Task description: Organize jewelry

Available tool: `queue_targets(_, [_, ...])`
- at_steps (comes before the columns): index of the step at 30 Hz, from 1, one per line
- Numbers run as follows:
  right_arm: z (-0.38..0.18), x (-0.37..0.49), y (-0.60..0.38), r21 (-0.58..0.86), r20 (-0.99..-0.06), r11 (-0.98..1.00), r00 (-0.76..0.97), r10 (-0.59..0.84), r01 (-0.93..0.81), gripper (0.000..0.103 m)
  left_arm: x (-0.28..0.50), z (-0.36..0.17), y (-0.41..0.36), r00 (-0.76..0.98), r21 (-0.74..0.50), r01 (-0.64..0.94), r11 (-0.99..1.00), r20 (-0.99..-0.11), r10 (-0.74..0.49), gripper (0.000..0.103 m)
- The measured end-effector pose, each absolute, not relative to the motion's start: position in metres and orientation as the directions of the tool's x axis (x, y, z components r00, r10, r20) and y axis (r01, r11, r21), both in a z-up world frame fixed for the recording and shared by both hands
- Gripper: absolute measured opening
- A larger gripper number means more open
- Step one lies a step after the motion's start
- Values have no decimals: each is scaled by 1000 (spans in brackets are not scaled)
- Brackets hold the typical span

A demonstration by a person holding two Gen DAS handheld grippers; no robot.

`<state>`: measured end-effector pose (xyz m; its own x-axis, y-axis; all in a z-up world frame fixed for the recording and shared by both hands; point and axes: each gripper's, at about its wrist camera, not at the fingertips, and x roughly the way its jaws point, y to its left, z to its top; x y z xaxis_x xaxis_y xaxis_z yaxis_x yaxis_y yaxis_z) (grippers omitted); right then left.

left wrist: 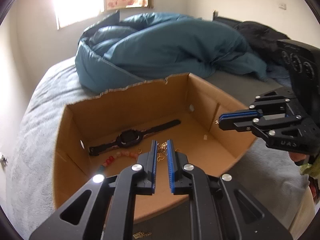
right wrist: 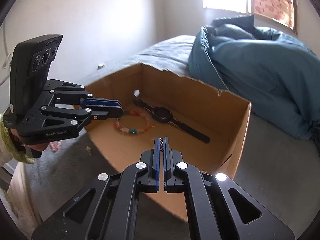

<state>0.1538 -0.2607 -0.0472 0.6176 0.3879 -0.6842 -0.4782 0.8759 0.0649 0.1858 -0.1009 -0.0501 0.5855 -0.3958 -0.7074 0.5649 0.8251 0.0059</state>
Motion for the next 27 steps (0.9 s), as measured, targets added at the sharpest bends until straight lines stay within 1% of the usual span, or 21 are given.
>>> queue_targets(2, [-53,158,-261,69,-695,881,611,379,-468,4,194,-59,-105,567,-1,555,832,-731,-380,9])
queue_targets(4, [-57,160,-261,71,-700,883,607,376,-464,8,196,-62,-106,562,-15,552,834,-732,-385,10])
queue_targets(6, [-61,159,-262,73,-702,886,607,372,-458,18,198,-63,-105,564,-22,534,845,-736,-376,21])
queue_targets(7, [-62,158,-262,73,-702,887,608,371,-457,20,199,-63,-104,565,-25,529,848,-736,-373,23])
queue_targets(9, [-61,156,-263,77,-699,888,611,372,-453,22,199,-63,-103,567,-25,528,849,-734,-374,31])
queue_targets(12, [-57,151,-265,79,-690,891,621,373,-447,27,194,-59,-100,582,-8,525,851,-727,-365,36])
queue_targets(16, [-45,139,-267,80,-673,893,636,377,-444,29,181,-44,-92,611,-15,511,860,-697,-375,38])
queue_targets(22, [-27,106,-266,93,-649,887,649,398,-452,30,143,-9,-45,696,-62,451,890,-600,-395,42])
queue_targets(25, [-26,88,-261,125,-641,873,634,433,-471,30,120,-5,-16,706,-98,426,899,-585,-399,42])
queue_targets(27, [-32,83,-255,137,-649,866,617,446,-481,30,105,-9,-1,702,-110,416,903,-591,-396,42])
